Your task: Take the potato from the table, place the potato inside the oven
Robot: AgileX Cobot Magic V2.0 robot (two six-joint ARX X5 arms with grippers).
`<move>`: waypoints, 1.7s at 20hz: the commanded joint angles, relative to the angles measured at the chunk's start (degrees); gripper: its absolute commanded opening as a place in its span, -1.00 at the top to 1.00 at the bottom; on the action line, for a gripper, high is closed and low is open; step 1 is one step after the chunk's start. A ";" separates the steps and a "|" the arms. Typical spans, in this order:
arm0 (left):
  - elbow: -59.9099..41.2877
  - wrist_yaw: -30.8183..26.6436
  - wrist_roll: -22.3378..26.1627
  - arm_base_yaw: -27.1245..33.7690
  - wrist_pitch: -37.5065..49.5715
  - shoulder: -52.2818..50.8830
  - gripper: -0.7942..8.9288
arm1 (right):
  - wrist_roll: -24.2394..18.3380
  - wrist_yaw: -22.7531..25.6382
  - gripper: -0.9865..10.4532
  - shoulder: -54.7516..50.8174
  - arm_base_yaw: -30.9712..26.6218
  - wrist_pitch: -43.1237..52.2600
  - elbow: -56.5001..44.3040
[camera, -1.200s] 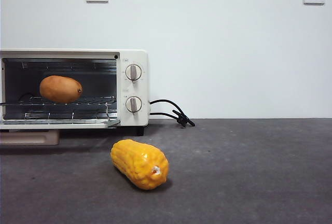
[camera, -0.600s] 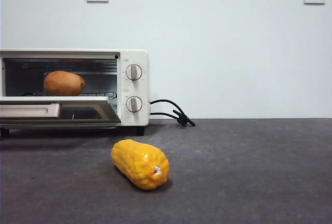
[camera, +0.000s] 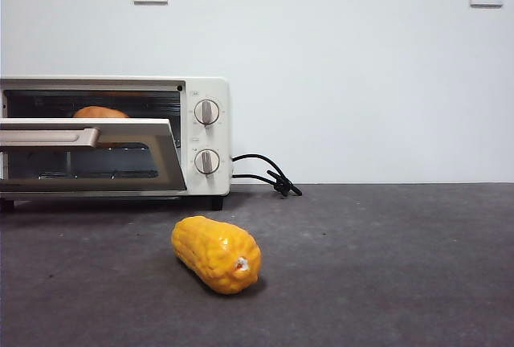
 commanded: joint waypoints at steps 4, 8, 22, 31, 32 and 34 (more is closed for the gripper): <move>0.26 3.10 -4.20 -0.13 4.52 0.35 0.85 | 0.90 1.05 0.83 -0.07 -0.04 -1.33 -0.37; 0.31 4.22 -10.58 -0.13 10.47 0.31 0.85 | 1.75 1.03 0.83 -0.07 -0.04 -1.36 -0.37; 6.73 -0.87 -32.92 -4.39 33.14 0.31 0.85 | 3.15 2.12 0.83 -0.07 -0.04 -1.33 -0.37; 16.15 6.40 -32.63 -11.19 33.00 -1.36 0.85 | 3.48 4.00 0.83 -0.07 -0.04 -1.33 -0.37; 16.15 7.15 -32.61 -12.00 33.03 -2.51 0.85 | 3.76 5.42 0.83 -0.07 -0.04 -1.36 -0.37; 16.15 8.09 -32.15 -13.64 32.96 -5.27 0.85 | 5.16 8.04 0.83 -0.07 -0.04 -1.33 -0.37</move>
